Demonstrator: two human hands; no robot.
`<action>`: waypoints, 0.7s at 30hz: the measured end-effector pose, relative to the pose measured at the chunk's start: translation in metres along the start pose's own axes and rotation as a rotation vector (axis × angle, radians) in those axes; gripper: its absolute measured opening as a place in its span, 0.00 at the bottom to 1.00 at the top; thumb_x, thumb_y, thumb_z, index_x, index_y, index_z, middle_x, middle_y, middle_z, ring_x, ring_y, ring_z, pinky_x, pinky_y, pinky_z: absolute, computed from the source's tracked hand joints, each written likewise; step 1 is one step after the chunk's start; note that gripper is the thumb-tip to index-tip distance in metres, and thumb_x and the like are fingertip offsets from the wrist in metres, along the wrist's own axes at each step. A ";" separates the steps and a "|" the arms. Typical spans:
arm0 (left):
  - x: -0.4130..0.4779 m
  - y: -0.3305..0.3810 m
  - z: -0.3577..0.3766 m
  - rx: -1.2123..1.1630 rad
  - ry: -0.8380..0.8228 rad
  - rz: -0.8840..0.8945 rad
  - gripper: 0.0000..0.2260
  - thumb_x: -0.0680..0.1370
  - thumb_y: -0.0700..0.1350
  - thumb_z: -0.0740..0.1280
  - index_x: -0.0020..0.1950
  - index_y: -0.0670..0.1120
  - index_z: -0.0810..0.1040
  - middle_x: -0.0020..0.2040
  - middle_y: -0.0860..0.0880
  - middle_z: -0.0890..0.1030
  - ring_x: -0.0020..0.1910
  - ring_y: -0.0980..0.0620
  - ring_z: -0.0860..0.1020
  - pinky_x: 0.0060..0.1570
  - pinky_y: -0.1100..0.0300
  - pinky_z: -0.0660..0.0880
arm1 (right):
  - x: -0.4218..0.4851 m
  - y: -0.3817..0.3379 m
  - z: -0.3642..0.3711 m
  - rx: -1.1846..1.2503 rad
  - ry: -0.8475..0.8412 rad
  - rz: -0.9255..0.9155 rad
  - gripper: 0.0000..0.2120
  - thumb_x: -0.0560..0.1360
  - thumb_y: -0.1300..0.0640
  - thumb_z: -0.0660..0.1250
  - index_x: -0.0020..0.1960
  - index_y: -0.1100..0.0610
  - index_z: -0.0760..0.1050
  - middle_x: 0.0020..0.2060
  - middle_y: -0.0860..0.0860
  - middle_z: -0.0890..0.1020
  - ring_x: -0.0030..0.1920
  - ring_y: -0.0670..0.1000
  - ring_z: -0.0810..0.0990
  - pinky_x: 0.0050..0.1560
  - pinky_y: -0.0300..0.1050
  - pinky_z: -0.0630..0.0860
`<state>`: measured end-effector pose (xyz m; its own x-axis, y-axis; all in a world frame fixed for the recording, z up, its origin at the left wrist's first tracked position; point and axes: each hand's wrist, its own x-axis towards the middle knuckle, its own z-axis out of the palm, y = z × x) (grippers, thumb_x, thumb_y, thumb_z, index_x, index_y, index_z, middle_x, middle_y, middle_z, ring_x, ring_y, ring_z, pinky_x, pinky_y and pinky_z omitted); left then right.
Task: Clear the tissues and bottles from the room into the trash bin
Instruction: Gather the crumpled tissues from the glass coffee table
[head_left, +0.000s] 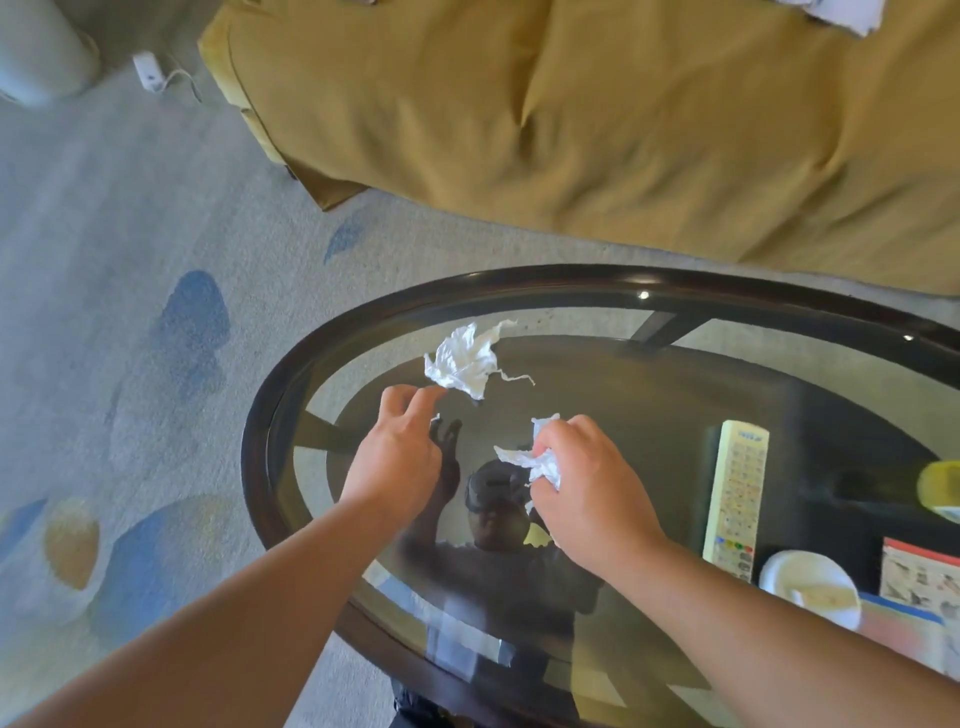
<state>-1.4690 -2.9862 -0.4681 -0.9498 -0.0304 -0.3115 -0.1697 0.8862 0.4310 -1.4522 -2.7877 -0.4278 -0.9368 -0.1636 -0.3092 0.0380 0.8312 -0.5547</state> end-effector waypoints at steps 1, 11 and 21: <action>0.005 0.006 0.003 0.083 -0.009 0.030 0.22 0.79 0.37 0.62 0.70 0.53 0.68 0.71 0.49 0.62 0.54 0.52 0.74 0.50 0.65 0.77 | 0.000 0.004 -0.003 0.004 0.007 -0.005 0.08 0.73 0.61 0.62 0.51 0.54 0.70 0.48 0.45 0.68 0.46 0.51 0.69 0.38 0.44 0.63; 0.061 0.028 0.026 0.188 -0.073 0.103 0.17 0.77 0.38 0.66 0.65 0.52 0.74 0.72 0.48 0.57 0.64 0.43 0.71 0.58 0.59 0.75 | 0.023 0.037 -0.003 0.016 0.073 0.028 0.08 0.73 0.62 0.62 0.51 0.55 0.72 0.47 0.45 0.69 0.47 0.52 0.70 0.38 0.45 0.65; 0.104 0.015 0.048 0.255 -0.203 0.029 0.27 0.75 0.32 0.63 0.72 0.51 0.64 0.71 0.44 0.59 0.56 0.42 0.75 0.47 0.53 0.80 | 0.041 0.040 0.018 0.067 0.029 0.047 0.09 0.72 0.63 0.60 0.50 0.54 0.70 0.49 0.47 0.71 0.47 0.52 0.74 0.39 0.48 0.73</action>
<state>-1.5573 -2.9535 -0.5348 -0.8771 0.0663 -0.4756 -0.0481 0.9733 0.2244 -1.4827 -2.7703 -0.4766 -0.9430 -0.1086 -0.3145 0.1047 0.8003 -0.5904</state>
